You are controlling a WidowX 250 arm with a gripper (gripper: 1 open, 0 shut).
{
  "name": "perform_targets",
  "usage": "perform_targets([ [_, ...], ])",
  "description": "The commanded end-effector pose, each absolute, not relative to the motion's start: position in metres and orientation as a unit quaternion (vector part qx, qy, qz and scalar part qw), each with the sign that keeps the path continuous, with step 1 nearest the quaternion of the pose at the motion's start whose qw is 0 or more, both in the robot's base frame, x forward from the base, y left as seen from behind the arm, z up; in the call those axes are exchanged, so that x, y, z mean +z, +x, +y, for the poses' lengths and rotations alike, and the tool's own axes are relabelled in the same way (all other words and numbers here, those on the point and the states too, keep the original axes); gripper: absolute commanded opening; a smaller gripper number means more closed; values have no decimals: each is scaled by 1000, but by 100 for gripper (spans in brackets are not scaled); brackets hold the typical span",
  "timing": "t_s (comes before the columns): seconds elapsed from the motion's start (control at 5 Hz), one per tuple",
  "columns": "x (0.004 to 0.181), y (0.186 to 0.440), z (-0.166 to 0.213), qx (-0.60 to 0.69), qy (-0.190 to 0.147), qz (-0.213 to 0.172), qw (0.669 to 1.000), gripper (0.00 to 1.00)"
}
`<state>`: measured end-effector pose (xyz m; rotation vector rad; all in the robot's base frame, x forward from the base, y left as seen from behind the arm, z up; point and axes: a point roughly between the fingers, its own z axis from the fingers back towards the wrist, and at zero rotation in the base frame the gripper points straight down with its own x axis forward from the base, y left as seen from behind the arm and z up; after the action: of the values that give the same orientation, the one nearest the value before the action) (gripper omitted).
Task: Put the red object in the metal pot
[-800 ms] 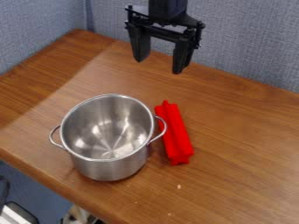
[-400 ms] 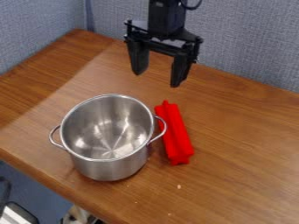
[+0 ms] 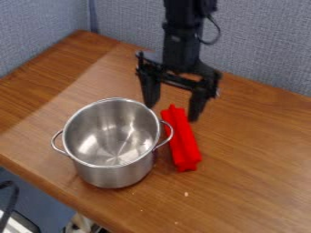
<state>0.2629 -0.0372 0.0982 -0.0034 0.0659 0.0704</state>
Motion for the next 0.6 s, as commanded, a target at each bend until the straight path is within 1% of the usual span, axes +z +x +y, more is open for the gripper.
perform_targets([
  [0.0, 98, 259, -51, 47, -13, -4, 999, 100],
  [0.2, 86, 258, -56, 49, -17, -21, 998, 100],
  [0.4, 81, 260, -56, 50, -21, -32, 998, 100],
])
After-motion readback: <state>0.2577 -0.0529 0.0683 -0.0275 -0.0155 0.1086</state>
